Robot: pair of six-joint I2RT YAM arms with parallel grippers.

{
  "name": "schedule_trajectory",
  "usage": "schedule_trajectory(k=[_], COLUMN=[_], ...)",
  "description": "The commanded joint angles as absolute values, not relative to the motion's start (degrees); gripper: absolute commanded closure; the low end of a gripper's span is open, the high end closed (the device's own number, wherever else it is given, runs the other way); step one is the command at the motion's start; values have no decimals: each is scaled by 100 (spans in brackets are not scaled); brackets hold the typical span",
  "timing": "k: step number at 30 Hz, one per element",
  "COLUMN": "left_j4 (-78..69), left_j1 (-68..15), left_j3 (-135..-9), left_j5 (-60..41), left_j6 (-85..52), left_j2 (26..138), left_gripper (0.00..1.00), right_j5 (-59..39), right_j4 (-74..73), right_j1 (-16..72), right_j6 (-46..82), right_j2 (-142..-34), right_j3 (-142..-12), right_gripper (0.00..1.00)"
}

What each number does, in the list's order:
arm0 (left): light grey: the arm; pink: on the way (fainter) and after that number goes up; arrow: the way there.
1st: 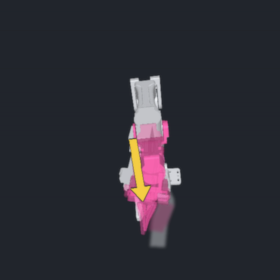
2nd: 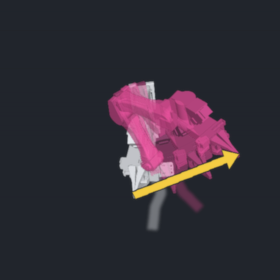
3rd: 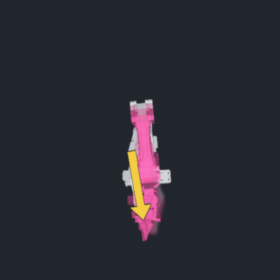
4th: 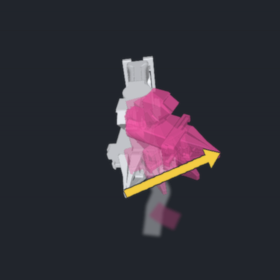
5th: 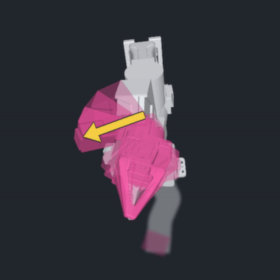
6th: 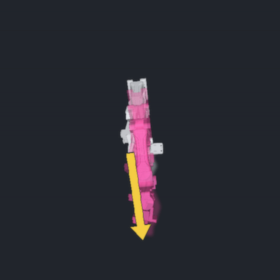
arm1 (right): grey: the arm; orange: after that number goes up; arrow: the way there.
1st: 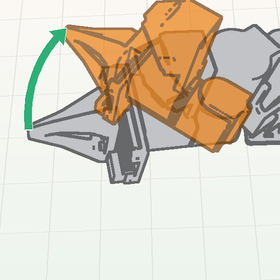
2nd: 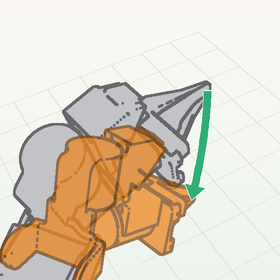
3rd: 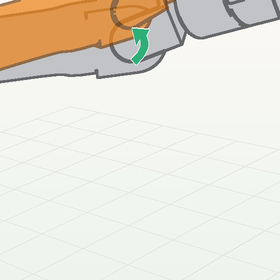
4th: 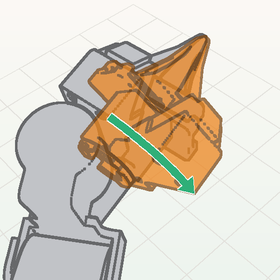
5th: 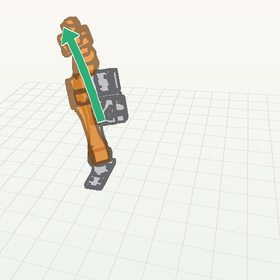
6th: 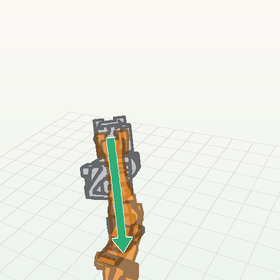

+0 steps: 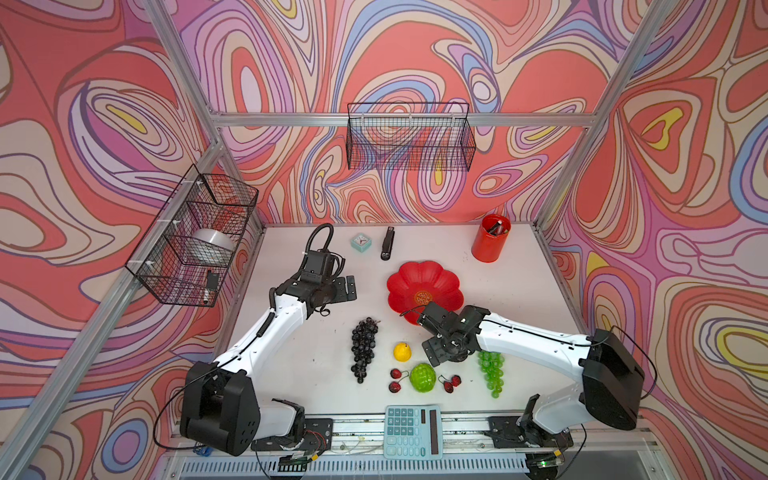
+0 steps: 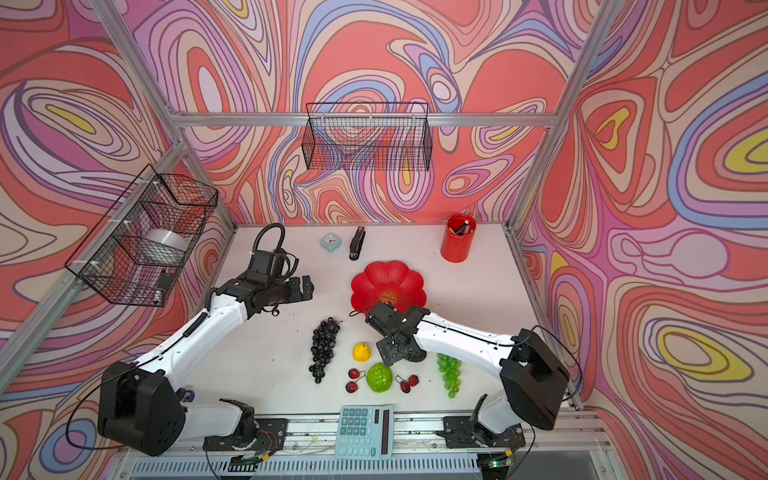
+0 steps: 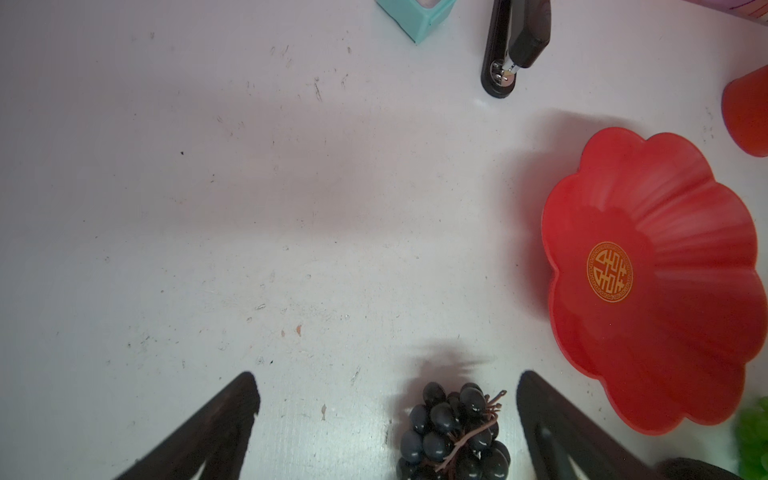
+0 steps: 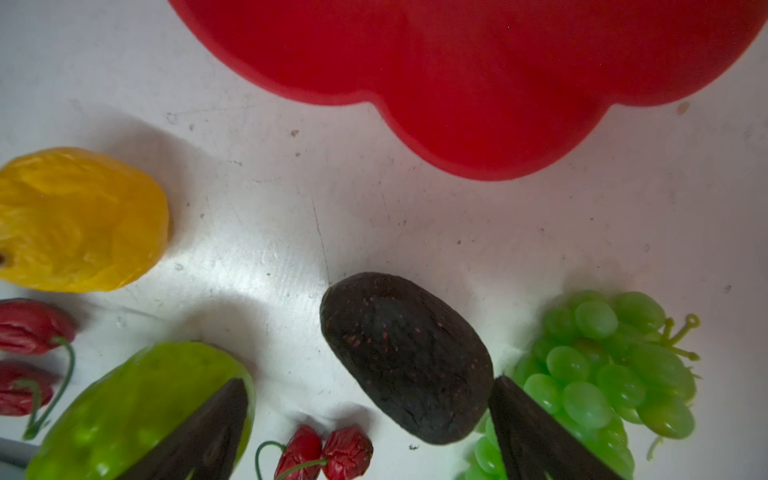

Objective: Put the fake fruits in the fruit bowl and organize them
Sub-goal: 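Reach the right gripper down and grasp the dark brown fruit, then lift the dark fruit with the right gripper and lower it into the red bowl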

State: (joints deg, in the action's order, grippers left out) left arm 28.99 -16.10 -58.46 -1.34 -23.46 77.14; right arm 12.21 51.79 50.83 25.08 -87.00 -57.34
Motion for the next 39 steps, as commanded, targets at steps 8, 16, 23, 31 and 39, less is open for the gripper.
schedule_trajectory(k=[8,16,23,31,39], left_j4=[3163,3240,3259,3217,3233], left_j1=[-1625,-1622,-1623,-1625,-1620], left_j3=[-5944,-5991,-5960,-5936,-6194], left_j5=[-238,-216,-289,-365,-296], left_j6=[-2558,-2566,-2576,-2619,-2439], left_j2=[7743,7726,7682,7690,7815], left_gripper=[0,0,0,0,0], right_j5=[483,230,237,277,374], right_j4=[4624,4552,4589,4601,5011], right_j1=[4381,4377,4377,4377,4370], right_j6=[2278,2408,2530,2584,2697], right_j2=[-9076,-9059,-9045,-9062,-8511], right_j3=[-5519,-5379,-5254,-5245,-5314], right_gripper=[12,16,21,48,66])
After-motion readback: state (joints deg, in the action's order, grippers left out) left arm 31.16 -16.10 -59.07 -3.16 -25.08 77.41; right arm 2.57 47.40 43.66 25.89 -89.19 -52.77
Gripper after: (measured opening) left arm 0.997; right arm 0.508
